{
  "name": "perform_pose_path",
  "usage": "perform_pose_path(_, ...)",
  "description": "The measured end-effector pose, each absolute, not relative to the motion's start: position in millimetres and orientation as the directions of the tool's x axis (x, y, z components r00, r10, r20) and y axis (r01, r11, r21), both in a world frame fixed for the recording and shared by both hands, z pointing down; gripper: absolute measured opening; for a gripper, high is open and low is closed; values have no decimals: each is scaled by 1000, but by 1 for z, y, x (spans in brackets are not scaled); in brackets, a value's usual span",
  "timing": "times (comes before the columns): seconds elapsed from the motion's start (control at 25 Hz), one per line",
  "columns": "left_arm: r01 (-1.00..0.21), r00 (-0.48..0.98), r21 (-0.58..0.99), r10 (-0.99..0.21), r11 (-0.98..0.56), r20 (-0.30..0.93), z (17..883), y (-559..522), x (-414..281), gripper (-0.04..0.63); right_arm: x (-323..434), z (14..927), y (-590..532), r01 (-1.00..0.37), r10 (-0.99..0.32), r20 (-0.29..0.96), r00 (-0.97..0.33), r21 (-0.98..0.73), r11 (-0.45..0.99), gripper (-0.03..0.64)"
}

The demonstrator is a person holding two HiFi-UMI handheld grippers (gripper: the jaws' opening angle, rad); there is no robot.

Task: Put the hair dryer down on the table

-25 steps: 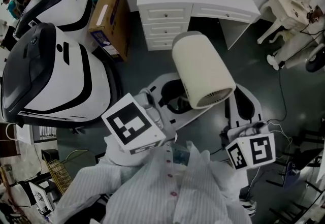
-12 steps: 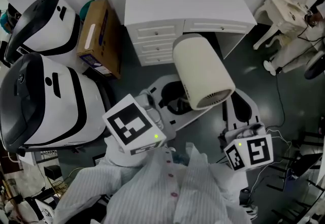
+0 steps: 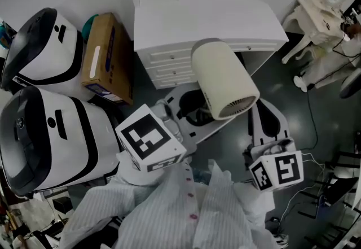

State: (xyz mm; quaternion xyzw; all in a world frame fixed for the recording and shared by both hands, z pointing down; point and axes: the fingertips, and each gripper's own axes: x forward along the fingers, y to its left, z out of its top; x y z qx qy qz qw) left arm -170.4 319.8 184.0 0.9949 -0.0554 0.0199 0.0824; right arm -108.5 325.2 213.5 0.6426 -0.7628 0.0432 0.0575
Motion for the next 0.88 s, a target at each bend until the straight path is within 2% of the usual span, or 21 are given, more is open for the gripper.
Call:
perform_pose_path(0.48, -130, 990, 185, -118, -974, 77, 198, 256, -165, 202, -98, 227, 269, -989, -974, 172, -147, -8, 148, 11)
perform_pose_path(0.88, -167, 985, 187, -156, -968, 75, 206, 201, -118, 202, -44, 237, 215, -987, -970, 184, -157, 3, 160, 11)
